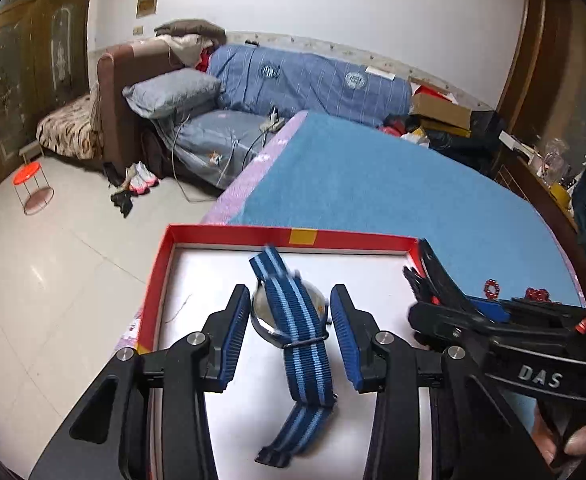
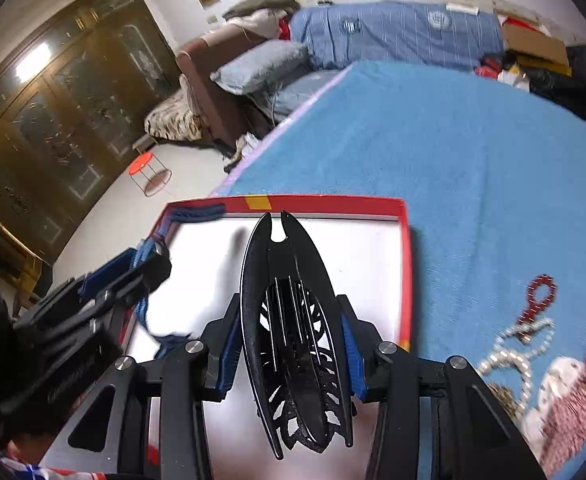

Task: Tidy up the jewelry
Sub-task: 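Lower the watch into the red-framed tray and open the left tool while the right tool releases the clip there, then move the right tool to the grey sheer scrunchie beside the phone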

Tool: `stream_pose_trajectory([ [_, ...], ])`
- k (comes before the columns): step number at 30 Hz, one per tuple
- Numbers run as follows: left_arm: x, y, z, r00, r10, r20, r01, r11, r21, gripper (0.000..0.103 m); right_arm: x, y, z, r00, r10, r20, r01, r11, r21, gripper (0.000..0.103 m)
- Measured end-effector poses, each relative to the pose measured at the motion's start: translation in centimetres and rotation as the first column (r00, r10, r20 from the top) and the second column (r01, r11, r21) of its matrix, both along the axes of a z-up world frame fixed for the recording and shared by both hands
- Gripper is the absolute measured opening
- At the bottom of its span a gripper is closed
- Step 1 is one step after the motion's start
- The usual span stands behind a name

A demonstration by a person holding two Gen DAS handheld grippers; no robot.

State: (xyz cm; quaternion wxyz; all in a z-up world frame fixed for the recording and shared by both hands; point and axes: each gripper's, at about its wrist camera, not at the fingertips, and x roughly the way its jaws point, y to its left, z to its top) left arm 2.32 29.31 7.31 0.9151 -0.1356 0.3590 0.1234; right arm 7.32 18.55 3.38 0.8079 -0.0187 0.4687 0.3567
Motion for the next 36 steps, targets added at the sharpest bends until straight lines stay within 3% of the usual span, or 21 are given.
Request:
stream_pose_trajectory([
  [12, 1.5, 1.7, -2.2, 1.0, -0.011, -0.011, 0.01, 0.998, -0.069, 0.039, 3.7, 2.9, -2.9, 0.997, -0.059, -0.052, 0.053, 0.994, -0.095, 0.049],
  [14, 1.0, 1.9, -2.3, 1.0, -0.01, -0.002, 0.01, 0.997, -0.074, 0.039, 3.5, 2.7, -3.0, 0.996, -0.062, -0.066, 0.056, 0.994, -0.089, 0.056],
  [15, 0.7, 1.9, -2.3, 1.0, -0.009, -0.002, 0.009, 0.997, -0.077, 0.039, 3.4, 2.5, -3.0, 0.996, -0.058, -0.074, 0.052, 0.994, -0.093, 0.068],
  [19, -0.6, 1.6, -1.5, 0.999, -0.003, 0.034, 0.006, 0.996, -0.09, 0.039, 2.4, 1.0, -2.0, 0.998, -0.047, -0.047, 0.043, 0.996, -0.076, 0.071],
  [22, -2.7, -0.2, -0.2, 0.996, -0.026, 0.09, 0.032, 0.997, -0.067, 0.039, -0.3, -3.3, 0.3, 0.999, -0.043, 0.013, 0.043, 0.999, 0.027, 0.071],
  [26, -5.0, -5.7, 1.0, 0.983, -0.107, 0.146, 0.113, 0.993, -0.029, 0.042, -4.9, -10.4, 1.9, 0.994, -0.024, 0.104, 0.01, 0.992, 0.128, 0.074],
  [28, -5.3, -9.3, 0.9, 0.973, -0.166, 0.16, 0.171, 0.985, -0.02, 0.042, -7.2, -14.6, 2.3, 0.971, -0.084, 0.222, 0.049, 0.987, 0.155, 0.075],
  [30, -4.8, -12.8, 0.7, 0.96, -0.221, 0.171, 0.225, 0.974, -0.004, 0.048, -8.3, -18.2, 2.4, 0.928, -0.192, 0.318, 0.146, 0.976, 0.164, 0.075],
  [34, -1.8, -18.8, -0.1, 0.934, -0.315, 0.167, 0.323, 0.946, -0.025, 0.05, -7.2, -24.8, 2.2, 0.886, -0.373, 0.276, 0.301, 0.914, 0.271, 0.075],
  [36, -0.1, -20.3, -0.7, 0.929, -0.339, 0.15, 0.352, 0.934, -0.063, 0.05, -6.8, -27.2, 2.4, 0.838, -0.478, 0.264, 0.392, 0.863, 0.318, 0.075],
])
